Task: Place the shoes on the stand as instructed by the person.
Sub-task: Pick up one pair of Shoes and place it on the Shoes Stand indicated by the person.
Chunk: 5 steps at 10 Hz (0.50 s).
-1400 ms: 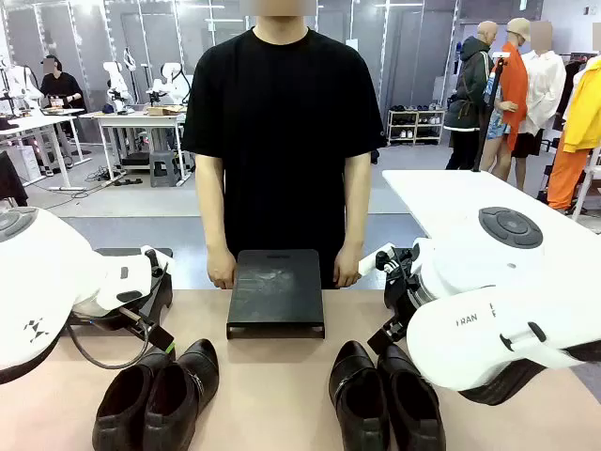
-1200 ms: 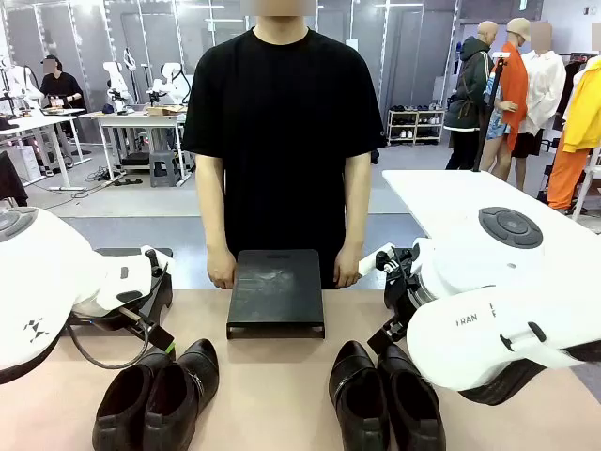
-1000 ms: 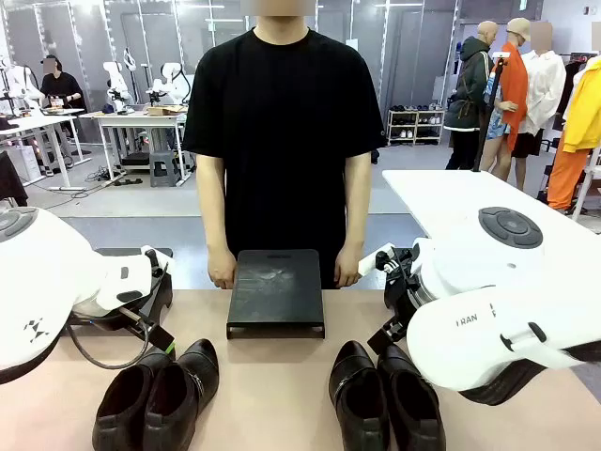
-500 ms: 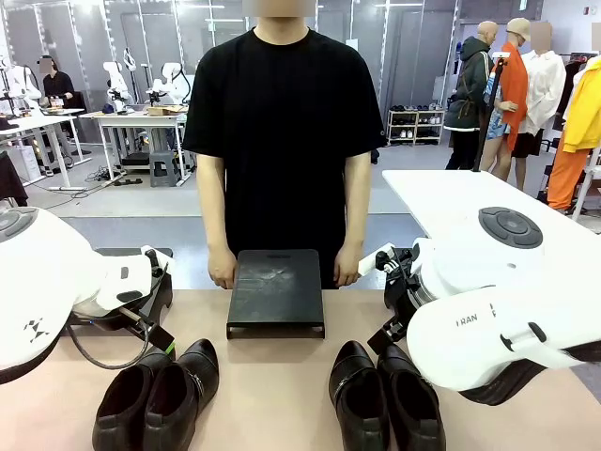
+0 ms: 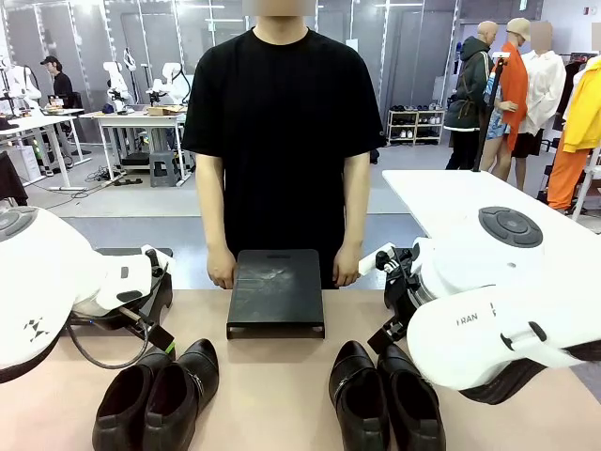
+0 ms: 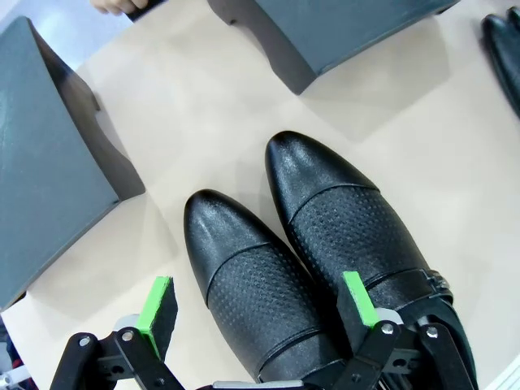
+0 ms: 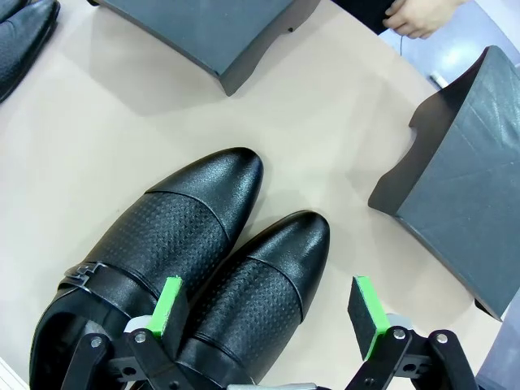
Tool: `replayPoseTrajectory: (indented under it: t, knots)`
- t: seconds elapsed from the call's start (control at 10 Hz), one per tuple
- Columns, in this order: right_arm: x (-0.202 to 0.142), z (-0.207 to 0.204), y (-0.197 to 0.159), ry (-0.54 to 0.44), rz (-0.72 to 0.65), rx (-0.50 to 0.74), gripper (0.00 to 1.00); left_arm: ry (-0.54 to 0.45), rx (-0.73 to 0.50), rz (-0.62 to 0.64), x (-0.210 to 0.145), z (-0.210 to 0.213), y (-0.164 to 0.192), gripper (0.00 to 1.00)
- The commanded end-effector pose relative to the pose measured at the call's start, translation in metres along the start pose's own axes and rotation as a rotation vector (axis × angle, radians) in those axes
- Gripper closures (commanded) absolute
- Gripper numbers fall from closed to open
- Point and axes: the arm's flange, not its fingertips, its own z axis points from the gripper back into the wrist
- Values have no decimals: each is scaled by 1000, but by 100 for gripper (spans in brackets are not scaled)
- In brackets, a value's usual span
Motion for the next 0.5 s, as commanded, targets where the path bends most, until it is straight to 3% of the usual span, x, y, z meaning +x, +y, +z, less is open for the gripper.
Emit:
replayPoseTrajectory:
  t: [0.0,0.4]
  knots:
    - [13,27,-10,22,-60,28,0,37,-34,-22,13,27,9,0]
    - [18,118,-52,-30,-192,268,0,42,-409,55,24,114,53,0]
